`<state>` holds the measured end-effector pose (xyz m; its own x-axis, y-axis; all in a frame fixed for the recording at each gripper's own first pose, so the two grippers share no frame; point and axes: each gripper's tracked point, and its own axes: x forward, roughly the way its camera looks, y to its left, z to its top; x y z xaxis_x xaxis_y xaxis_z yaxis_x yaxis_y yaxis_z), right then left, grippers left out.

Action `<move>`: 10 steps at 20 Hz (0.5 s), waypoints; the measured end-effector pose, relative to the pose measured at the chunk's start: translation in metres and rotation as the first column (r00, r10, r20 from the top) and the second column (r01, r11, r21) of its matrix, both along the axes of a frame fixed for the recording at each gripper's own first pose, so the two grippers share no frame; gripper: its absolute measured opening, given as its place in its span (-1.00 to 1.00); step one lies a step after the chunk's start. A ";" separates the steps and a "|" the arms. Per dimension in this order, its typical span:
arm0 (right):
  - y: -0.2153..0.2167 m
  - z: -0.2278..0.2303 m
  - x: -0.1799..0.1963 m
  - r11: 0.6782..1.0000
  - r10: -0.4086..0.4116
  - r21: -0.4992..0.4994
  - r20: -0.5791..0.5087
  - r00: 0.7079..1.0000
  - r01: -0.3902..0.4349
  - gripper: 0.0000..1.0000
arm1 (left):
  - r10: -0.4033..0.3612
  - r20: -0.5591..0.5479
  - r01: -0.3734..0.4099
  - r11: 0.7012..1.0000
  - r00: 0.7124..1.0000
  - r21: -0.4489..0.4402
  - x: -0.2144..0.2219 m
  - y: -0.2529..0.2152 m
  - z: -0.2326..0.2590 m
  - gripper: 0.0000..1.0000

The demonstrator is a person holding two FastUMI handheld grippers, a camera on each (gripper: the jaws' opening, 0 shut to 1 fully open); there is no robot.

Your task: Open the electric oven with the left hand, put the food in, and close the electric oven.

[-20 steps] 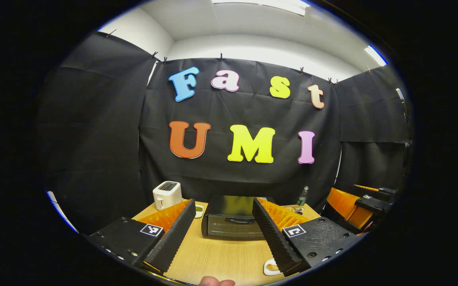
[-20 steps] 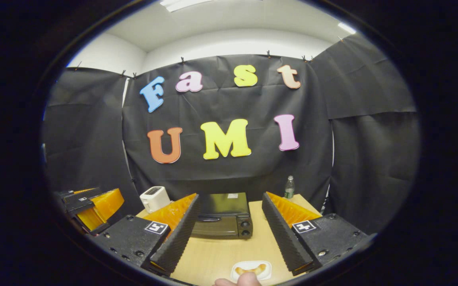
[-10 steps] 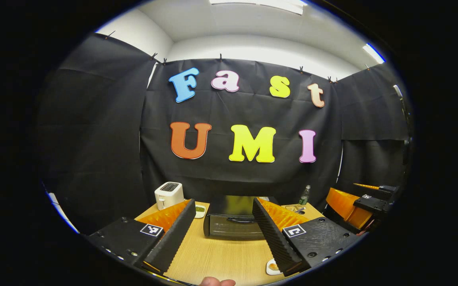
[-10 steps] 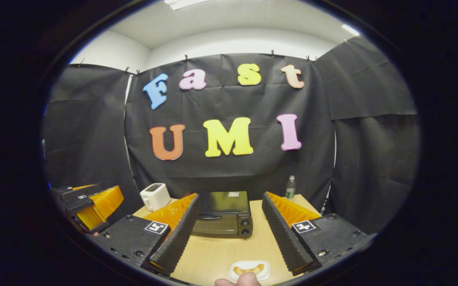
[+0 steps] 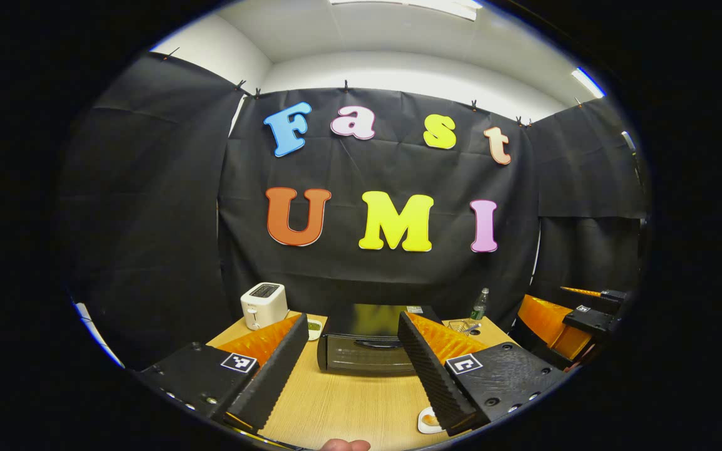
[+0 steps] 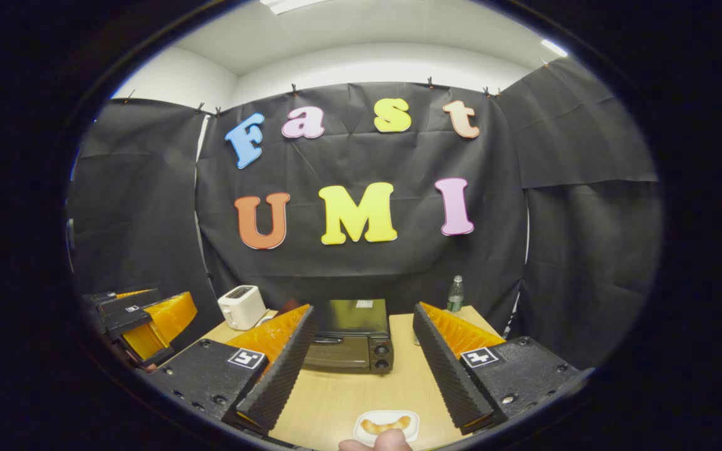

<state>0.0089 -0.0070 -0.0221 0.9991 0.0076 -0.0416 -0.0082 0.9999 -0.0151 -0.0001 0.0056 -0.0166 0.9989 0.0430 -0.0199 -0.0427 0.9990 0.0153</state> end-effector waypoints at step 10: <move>-0.013 -0.017 0.011 1.000 0.021 0.017 -0.036 0.999 -0.021 0.93 | -0.006 -0.037 0.006 1.000 0.999 0.001 0.012 -0.015 -0.010 0.87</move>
<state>0.0200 -0.0195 -0.0388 0.9965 0.0294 -0.0777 -0.0293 0.9996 0.0027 0.0115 -0.0097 -0.0268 0.9977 0.0374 -0.0569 -0.0364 0.9992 0.0182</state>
